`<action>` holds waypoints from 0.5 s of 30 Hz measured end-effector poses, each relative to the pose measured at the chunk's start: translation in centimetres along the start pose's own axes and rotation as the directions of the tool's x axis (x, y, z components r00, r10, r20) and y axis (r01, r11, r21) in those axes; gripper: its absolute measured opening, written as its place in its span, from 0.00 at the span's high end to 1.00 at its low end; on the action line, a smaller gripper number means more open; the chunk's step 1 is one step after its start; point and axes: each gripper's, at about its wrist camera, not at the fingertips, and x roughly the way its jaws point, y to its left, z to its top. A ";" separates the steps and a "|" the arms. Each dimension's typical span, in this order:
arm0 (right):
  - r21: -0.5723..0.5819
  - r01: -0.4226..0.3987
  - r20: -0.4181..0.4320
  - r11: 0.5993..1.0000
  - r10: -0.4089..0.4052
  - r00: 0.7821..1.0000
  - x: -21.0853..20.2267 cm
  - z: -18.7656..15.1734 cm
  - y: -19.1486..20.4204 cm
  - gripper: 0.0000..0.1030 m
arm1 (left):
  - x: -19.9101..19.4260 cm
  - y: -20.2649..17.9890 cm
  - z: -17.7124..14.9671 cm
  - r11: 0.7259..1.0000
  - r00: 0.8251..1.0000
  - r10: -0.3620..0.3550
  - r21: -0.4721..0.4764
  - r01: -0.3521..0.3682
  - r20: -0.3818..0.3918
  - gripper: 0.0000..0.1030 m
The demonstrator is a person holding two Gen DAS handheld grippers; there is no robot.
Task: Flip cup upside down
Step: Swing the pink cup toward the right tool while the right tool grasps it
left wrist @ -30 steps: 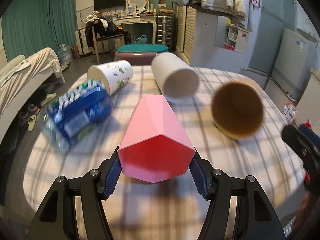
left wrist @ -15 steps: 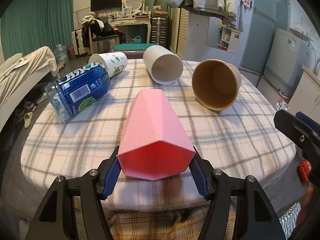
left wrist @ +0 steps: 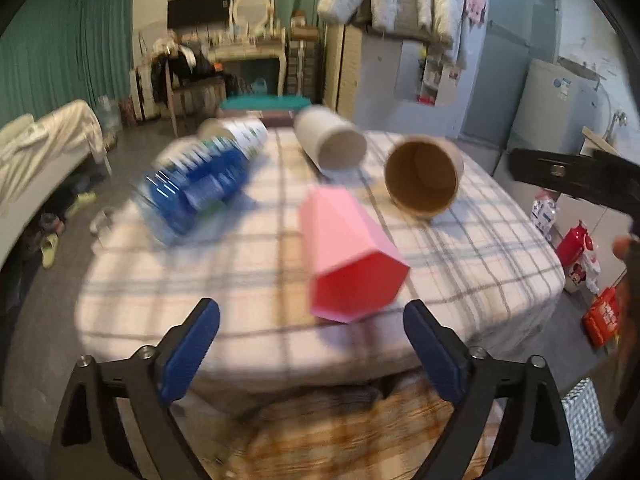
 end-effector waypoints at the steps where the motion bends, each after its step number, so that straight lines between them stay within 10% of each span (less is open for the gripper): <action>1: -0.021 0.001 -0.018 1.000 -0.002 1.000 0.2 0.6 0.9 0.00 | -0.7 0.6 0.2 1.000 1.000 0.009 0.004 -0.009 0.023 0.02; 15: -0.046 -0.113 -0.415 0.993 0.083 0.906 11.3 3.1 9.8 0.00 | 0.9 10.5 2.8 0.989 0.990 0.121 -0.089 -0.115 0.066 0.00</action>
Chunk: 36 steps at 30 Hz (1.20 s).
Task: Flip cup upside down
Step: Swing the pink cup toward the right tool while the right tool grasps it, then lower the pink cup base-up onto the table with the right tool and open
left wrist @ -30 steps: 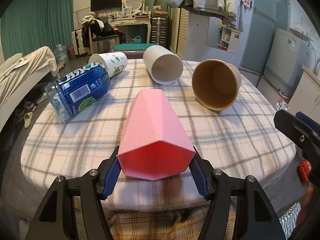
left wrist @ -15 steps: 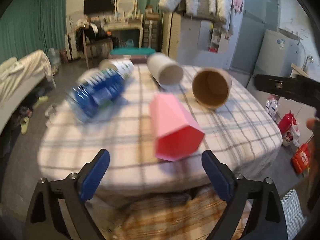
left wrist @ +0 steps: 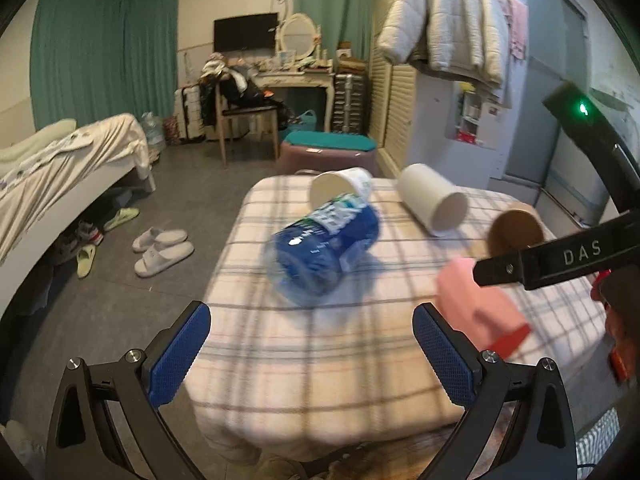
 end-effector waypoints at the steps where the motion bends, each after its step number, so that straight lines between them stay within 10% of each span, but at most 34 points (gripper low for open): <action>1: 0.008 -0.002 -0.023 1.000 0.002 1.000 0.8 0.4 0.1 0.00 | 0.4 0.6 0.0 1.000 1.000 0.000 -0.009 0.000 -0.005 0.00; 10: 0.020 0.000 -0.155 1.000 0.003 0.988 5.1 1.7 0.6 0.07 | 3.4 3.4 -0.8 0.996 0.998 -0.011 -0.089 0.005 -0.060 0.00; 21: 0.001 -0.041 -0.155 0.999 0.041 0.987 5.2 2.4 1.3 0.44 | 4.3 3.8 -1.2 0.993 0.996 -0.031 -0.116 0.022 -0.081 0.00; 28: -0.066 -0.076 0.022 0.995 0.078 0.997 0.3 1.7 1.7 0.44 | 3.9 3.1 -1.0 0.994 0.997 -0.026 -0.111 0.017 -0.075 0.00; 36: -0.150 0.060 0.335 0.987 -0.006 0.942 -3.5 0.9 1.3 0.45 | 3.4 1.7 -1.1 0.995 0.997 -0.019 -0.098 0.011 -0.076 0.00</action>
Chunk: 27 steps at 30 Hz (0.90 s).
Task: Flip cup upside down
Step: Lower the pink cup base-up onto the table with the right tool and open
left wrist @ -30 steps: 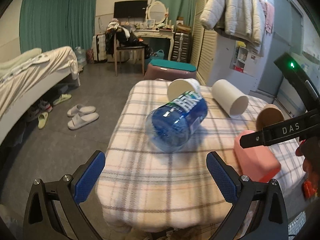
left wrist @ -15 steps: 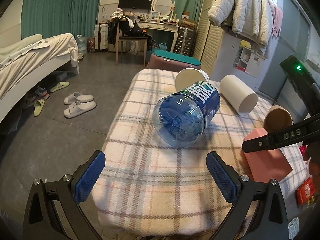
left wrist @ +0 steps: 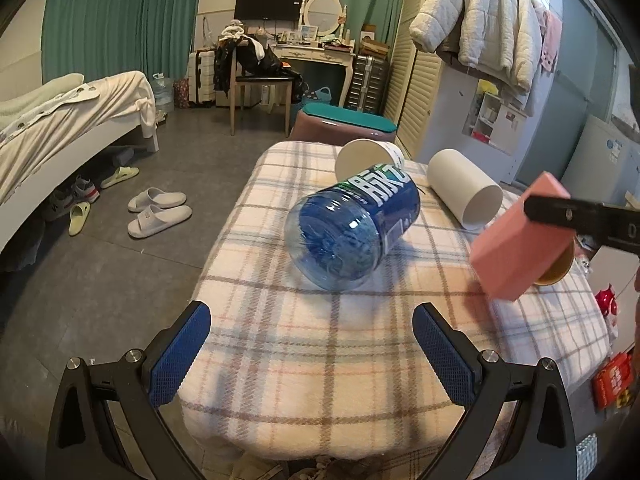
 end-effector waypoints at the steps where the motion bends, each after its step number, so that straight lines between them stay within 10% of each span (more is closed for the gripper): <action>1: 0.010 0.003 0.004 1.000 -0.003 1.000 -0.2 0.1 -0.4 0.45 | 0.0 -0.2 0.0 1.000 1.000 0.003 0.005 -0.003 -0.002 0.00; 21: 0.016 0.022 -0.061 1.000 -0.021 0.998 2.8 -0.8 -1.7 0.44 | -0.2 -2.1 -0.2 1.000 1.000 0.024 0.016 -0.024 -0.017 0.00; 24: 0.039 0.028 -0.030 0.999 -0.027 0.999 2.0 -0.7 -1.9 0.23 | -0.7 -2.6 -0.1 0.999 0.999 0.037 0.024 -0.037 -0.012 0.00; 27: 0.051 0.007 0.011 0.999 -0.007 1.000 0.3 -0.4 -2.3 0.23 | -1.7 -2.9 0.1 0.998 0.999 0.052 0.039 -0.052 0.010 0.00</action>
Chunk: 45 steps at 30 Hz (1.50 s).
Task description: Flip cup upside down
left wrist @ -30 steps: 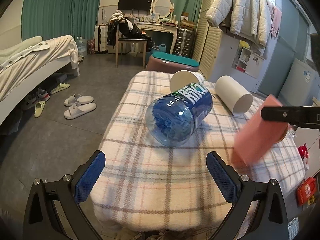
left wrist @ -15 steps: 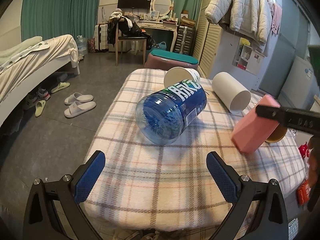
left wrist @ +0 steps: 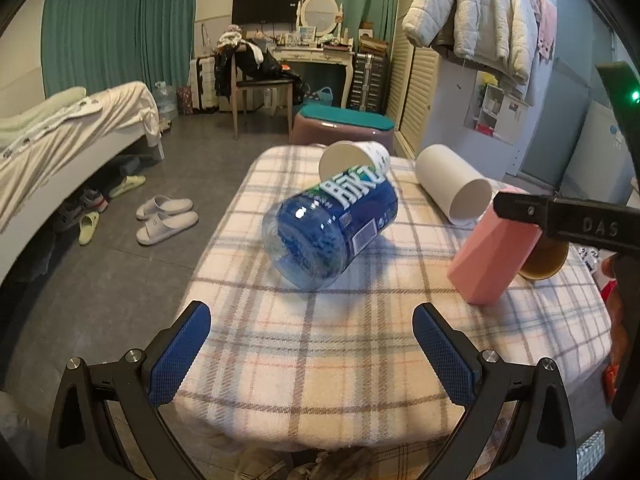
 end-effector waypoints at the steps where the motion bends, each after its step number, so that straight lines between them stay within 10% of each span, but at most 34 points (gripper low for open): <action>1: 0.003 -0.005 0.015 1.000 0.005 1.000 -0.6 0.1 -0.1 0.23 | -0.5 -0.2 0.2 1.000 1.000 0.004 0.002 -0.004 0.008 0.00; 18: 0.082 -0.043 0.337 0.996 0.013 0.941 -17.3 -1.9 -5.2 0.22 | -10.3 -6.4 3.5 0.998 0.967 -0.027 0.062 0.011 0.255 0.00; 35: 0.153 0.045 0.555 0.987 -0.123 0.823 -21.1 -12.3 -6.8 0.12 | -15.5 -8.9 -0.7 0.993 0.856 -0.096 0.107 0.048 0.509 0.00; 45: 0.149 0.035 0.515 0.988 -0.108 0.850 -16.6 -15.6 -6.3 0.00 | -13.2 -8.6 -4.8 0.995 0.891 -0.029 0.099 -0.017 0.452 0.00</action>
